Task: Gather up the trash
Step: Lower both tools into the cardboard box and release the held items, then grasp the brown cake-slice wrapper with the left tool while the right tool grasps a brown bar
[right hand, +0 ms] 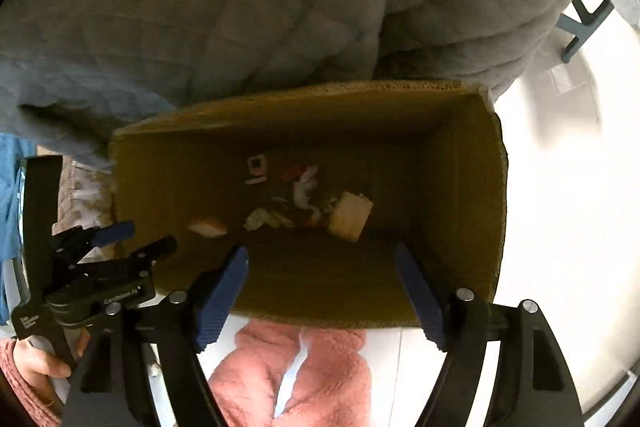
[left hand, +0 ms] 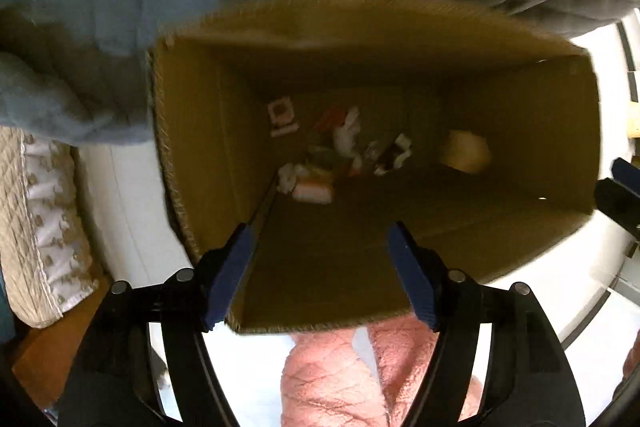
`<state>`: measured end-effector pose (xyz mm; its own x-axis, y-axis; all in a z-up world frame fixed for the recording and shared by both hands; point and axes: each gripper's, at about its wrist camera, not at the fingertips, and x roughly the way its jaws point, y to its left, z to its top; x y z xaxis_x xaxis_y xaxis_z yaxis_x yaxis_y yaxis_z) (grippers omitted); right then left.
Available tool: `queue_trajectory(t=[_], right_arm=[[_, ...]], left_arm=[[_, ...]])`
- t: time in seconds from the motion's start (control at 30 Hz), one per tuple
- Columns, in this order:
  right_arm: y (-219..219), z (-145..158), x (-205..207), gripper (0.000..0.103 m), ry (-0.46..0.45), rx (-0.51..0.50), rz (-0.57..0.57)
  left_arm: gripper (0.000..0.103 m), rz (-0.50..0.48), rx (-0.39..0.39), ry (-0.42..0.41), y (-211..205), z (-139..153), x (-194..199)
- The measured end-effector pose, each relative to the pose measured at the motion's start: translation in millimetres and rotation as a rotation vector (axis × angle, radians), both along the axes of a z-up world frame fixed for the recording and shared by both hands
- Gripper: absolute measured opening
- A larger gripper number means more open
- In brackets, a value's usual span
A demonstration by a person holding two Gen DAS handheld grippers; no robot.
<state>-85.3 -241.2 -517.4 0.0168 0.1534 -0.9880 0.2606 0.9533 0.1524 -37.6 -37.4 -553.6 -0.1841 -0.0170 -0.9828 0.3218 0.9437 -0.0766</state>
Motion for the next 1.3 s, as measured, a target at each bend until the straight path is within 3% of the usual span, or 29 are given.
queue_trajectory(t=[0.07, 0.3, 0.43, 0.53, 0.63, 0.77, 0.83, 0.97, 1.07, 1.2, 1.3], right_arm=[[-3, -9, -1, 0.078, 0.021, 0.015, -0.024], [-1, -8, 1, 0.079, 0.031, 0.006, -0.012], [-3, 17, 6, 0.079, 0.001, 0.024, -0.037], [-2, 61, 6, 0.079, -0.07, 0.076, -0.06], [4, 131, 9, 0.079, -0.18, 0.111, -0.034], [17, 239, 14, 0.079, -0.394, 0.092, 0.084], [24, 295, 20, 0.08, -0.532, 0.065, 0.144], [23, 355, 52, 0.084, -0.676, 0.046, 0.135], [24, 362, 92, 0.084, -0.698, -0.038, 0.123], [25, 341, 146, 0.084, -0.618, -0.122, 0.146], [26, 321, 175, 0.066, -0.526, -0.151, 0.192]], left_arm=[[0.069, 0.022, 0.031, 0.038, 7, -13, 2], [0.069, 0.031, 0.033, 0.048, 11, -7, 3], [0.069, 0.03, 0.031, 0.035, 7, 11, 1], [0.069, 0.031, 0.007, 0.029, 6, 45, -1], [0.069, 0.043, -0.047, 0.01, 4, 94, -5], [0.07, 0.008, -0.127, -0.045, 2, 176, -17], [0.076, -0.015, -0.147, -0.071, 2, 205, -21], [0.078, -0.031, -0.187, -0.138, 9, 262, -22], [0.078, -0.003, -0.196, -0.188, 22, 291, -13], [0.08, 0.038, -0.168, -0.248, 34, 314, 0], [0.08, 0.076, -0.168, -0.267, 45, 324, 3]])
